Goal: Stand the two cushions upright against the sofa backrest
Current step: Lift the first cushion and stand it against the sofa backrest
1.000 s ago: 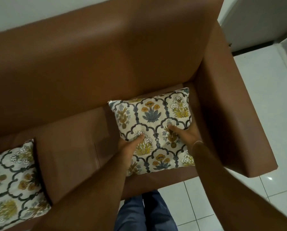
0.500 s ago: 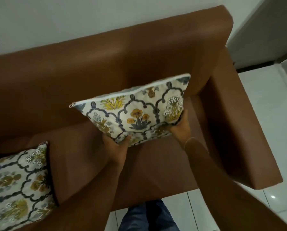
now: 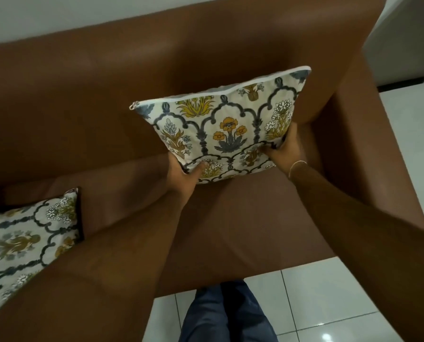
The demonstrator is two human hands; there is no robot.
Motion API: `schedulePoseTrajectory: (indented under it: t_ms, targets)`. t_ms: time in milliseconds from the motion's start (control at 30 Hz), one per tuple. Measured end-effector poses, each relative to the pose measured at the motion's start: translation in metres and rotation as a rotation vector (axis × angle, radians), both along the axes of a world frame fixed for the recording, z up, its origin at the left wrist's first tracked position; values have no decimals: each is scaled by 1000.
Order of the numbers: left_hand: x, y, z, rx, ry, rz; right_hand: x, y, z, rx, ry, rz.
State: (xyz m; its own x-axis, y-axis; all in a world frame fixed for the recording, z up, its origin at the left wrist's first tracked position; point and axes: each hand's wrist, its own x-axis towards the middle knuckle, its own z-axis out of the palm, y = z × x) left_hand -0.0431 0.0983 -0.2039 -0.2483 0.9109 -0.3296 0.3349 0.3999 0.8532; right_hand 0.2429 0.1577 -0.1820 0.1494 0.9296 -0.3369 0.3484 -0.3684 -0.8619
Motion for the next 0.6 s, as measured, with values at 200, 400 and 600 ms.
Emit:
schedulePoseTrajectory:
  t_ms: [200, 400, 600]
  targets:
    - [0, -19, -6, -75, -18, 32, -11, -27, -25, -28, -45, -113]
    - [-4, -82, 8, -123, 246, 25, -51, -99, -24, -74, -410, -105]
    - [-19, -139, 45, -78, 605, -278, -81, -145, -8, -28, -637, 230]
